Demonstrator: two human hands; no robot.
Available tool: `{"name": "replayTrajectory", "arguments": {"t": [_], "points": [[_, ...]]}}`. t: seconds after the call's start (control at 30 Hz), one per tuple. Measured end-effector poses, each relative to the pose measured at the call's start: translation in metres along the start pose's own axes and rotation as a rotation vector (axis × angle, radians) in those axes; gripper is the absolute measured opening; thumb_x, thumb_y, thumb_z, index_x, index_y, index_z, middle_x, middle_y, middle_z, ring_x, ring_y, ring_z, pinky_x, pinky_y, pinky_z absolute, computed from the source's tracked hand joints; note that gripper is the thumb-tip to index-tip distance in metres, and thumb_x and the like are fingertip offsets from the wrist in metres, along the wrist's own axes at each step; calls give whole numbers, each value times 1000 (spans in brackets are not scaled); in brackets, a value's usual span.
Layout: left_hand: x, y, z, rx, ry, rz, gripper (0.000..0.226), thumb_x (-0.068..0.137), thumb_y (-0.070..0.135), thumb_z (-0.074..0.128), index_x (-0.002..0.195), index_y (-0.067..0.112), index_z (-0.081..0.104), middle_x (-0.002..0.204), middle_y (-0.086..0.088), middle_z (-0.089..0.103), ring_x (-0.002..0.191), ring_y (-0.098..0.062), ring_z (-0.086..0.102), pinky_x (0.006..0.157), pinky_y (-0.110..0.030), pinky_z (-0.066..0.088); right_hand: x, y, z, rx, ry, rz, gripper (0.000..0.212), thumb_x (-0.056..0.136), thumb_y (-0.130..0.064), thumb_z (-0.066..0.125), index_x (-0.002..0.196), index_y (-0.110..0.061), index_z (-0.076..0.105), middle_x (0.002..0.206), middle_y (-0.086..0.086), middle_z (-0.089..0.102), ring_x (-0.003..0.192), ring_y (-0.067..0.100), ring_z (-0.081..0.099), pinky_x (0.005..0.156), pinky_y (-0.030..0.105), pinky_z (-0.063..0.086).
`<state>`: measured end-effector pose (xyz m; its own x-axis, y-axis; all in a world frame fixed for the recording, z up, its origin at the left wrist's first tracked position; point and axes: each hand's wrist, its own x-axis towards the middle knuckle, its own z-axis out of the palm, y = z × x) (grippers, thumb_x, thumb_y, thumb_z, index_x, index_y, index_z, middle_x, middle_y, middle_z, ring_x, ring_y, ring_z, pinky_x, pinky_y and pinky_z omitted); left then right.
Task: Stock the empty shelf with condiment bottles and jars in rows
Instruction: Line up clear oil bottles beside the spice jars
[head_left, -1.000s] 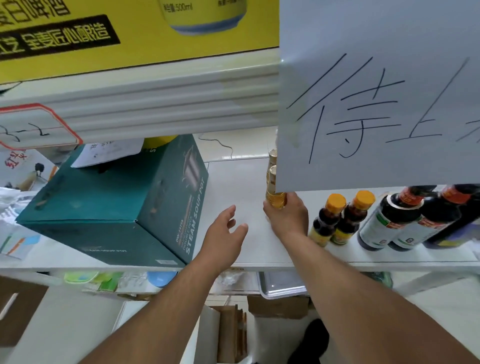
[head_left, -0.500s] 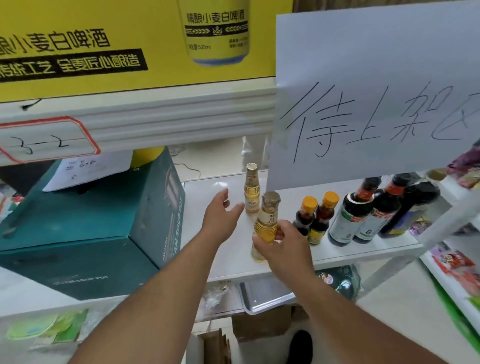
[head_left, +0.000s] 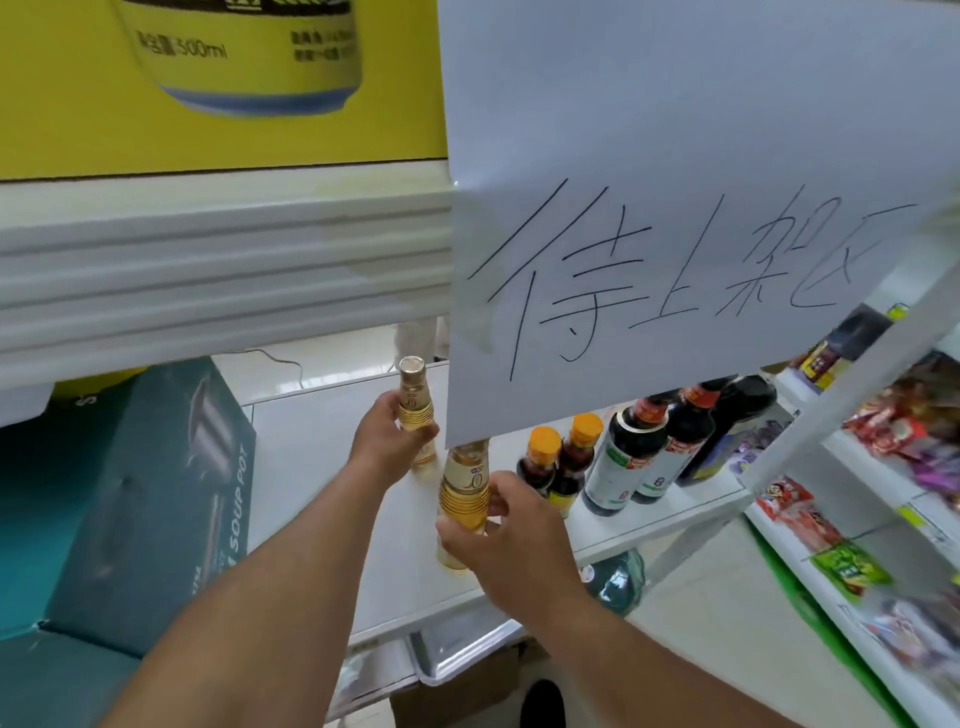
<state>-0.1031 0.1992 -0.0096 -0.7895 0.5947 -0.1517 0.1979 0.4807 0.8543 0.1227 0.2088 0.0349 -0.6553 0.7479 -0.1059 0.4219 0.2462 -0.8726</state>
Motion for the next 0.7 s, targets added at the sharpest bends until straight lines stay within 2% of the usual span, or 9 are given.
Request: {"name": "replayTrajectory", "arguments": {"t": [0.1,0.2,0.27,0.37,0.5,0.57,0.7], "points": [[-4,-2,5,-8,26,1,42,86,27,79,123,22,62,109,4,66,101,-24,65,85,-47,60,2,2,3,-3,-1,1,35,80,-56,75,105,-36,59,98,-19,67,94,5,67,82,16,56],[-8,-4,3,51,57,47,36,87,26,76,121,21,63,106,3,66,97,-24,65,81,-44,60,2,1,5,-10,-3,-1,35,81,-54,76,107,-36,60,99,-20,66,95,3,66,80,14,54],[-15,-7,-3,81,72,79,36,86,31,77,118,25,64,105,6,68,96,-21,66,78,-41,60,2,-1,5,-16,1,-11,36,82,-53,77,108,-36,61,98,-21,66,94,1,65,79,14,54],[-37,-13,-19,24,89,83,40,81,37,81,116,31,64,107,12,70,98,-14,67,83,-40,60,-4,-6,4,-18,0,-25,36,83,-51,77,109,-33,62,98,-20,66,91,-1,65,80,16,56],[-87,-15,-45,-15,94,79,42,81,35,82,119,30,64,108,16,69,99,-6,64,84,-29,53,-20,-16,2,37,-18,4,35,84,-48,78,111,-31,63,99,-19,69,91,-3,64,81,17,56],[-113,-13,-58,-42,89,84,39,80,32,84,114,31,65,103,18,70,96,-2,64,81,-24,52,-32,-20,1,69,-32,31,34,85,-46,79,112,-31,63,99,-19,69,90,-5,64,81,16,55],[-160,-5,-79,-68,52,82,35,79,30,85,108,32,67,99,16,71,95,-3,64,72,-17,47,-59,-19,-4,109,-13,54,29,83,-41,81,105,-30,65,93,-18,72,84,-14,63,73,13,50]]}}
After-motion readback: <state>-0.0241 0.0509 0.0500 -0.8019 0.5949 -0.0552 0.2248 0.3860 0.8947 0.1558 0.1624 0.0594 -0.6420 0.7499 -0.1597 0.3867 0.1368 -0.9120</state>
